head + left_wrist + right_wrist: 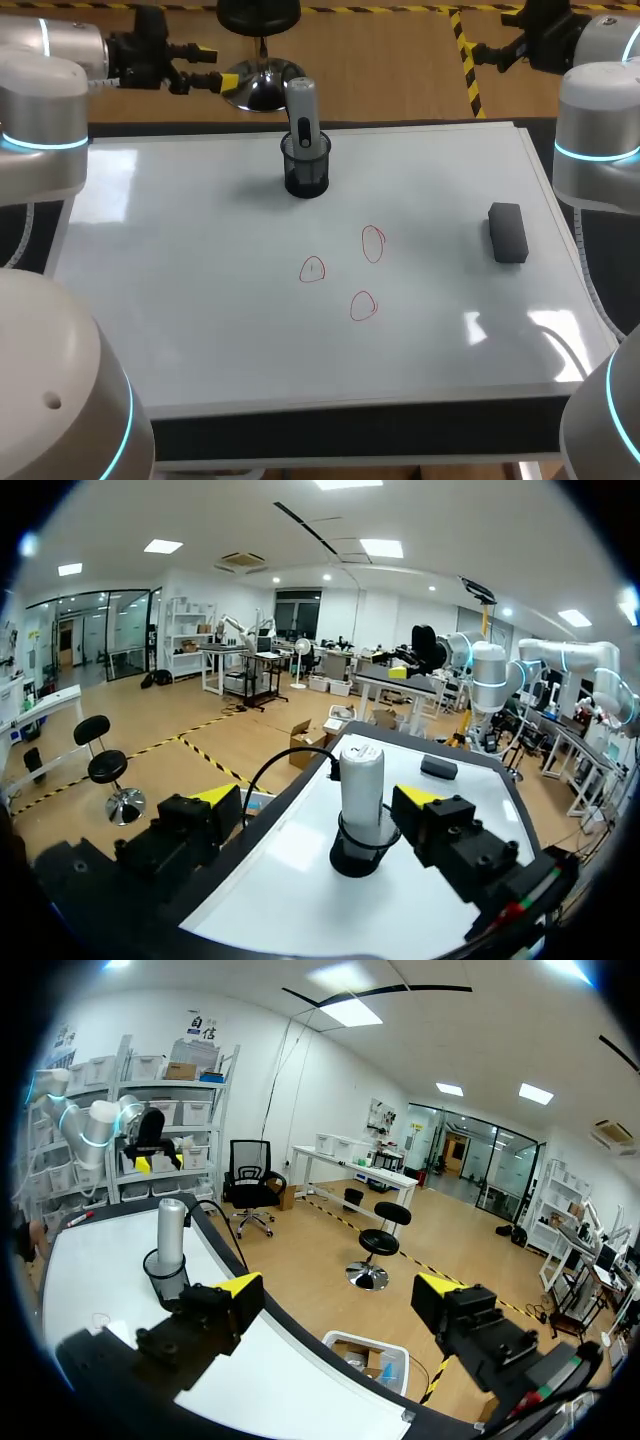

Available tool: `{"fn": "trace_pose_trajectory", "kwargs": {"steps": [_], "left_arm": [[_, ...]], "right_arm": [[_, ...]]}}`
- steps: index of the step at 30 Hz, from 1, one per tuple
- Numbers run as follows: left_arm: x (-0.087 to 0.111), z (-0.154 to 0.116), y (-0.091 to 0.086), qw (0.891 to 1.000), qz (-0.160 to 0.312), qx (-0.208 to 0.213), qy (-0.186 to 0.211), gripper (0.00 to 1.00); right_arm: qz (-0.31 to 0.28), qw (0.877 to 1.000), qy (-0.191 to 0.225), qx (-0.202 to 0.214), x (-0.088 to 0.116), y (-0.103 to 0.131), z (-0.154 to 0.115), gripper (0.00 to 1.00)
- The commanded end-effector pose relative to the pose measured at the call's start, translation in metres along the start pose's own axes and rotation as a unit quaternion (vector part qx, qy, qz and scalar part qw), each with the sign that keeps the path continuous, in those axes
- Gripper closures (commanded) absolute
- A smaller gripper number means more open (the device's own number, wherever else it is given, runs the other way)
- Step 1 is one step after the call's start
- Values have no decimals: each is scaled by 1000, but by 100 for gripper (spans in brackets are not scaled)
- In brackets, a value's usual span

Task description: Pick up the inspection probe, press it on each red-marked spot on the whiteboard one by one, put down the probe, pick up the eraser, and wipe off all the red marks.

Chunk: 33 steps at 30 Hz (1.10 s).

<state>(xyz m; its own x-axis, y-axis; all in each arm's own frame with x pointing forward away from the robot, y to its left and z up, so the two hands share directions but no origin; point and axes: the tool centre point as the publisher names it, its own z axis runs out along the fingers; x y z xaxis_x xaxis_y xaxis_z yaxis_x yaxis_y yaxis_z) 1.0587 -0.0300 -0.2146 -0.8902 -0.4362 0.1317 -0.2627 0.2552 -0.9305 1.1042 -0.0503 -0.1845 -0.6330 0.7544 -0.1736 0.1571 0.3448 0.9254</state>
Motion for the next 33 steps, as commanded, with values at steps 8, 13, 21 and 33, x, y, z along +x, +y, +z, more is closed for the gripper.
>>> {"fn": "trace_pose_trajectory", "kwargs": {"steps": [8, 13, 21, 33], "left_arm": [[2, 13, 7, 996, 15, 10, 83, 0], [3, 15, 11, 994, 23, 15, 107, 0], [2, 24, 21, 990, 18, 15, 139, 0], [5, 38, 35, 984, 18, 30, 172, 0]], "right_arm": [[0, 1000, 0, 0, 0, 0, 0, 0], [0, 1000, 0, 0, 0, 0, 0, 0], [0, 1000, 0, 0, 0, 0, 0, 0], [0, 1000, 0, 0, 0, 0, 0, 0]]}}
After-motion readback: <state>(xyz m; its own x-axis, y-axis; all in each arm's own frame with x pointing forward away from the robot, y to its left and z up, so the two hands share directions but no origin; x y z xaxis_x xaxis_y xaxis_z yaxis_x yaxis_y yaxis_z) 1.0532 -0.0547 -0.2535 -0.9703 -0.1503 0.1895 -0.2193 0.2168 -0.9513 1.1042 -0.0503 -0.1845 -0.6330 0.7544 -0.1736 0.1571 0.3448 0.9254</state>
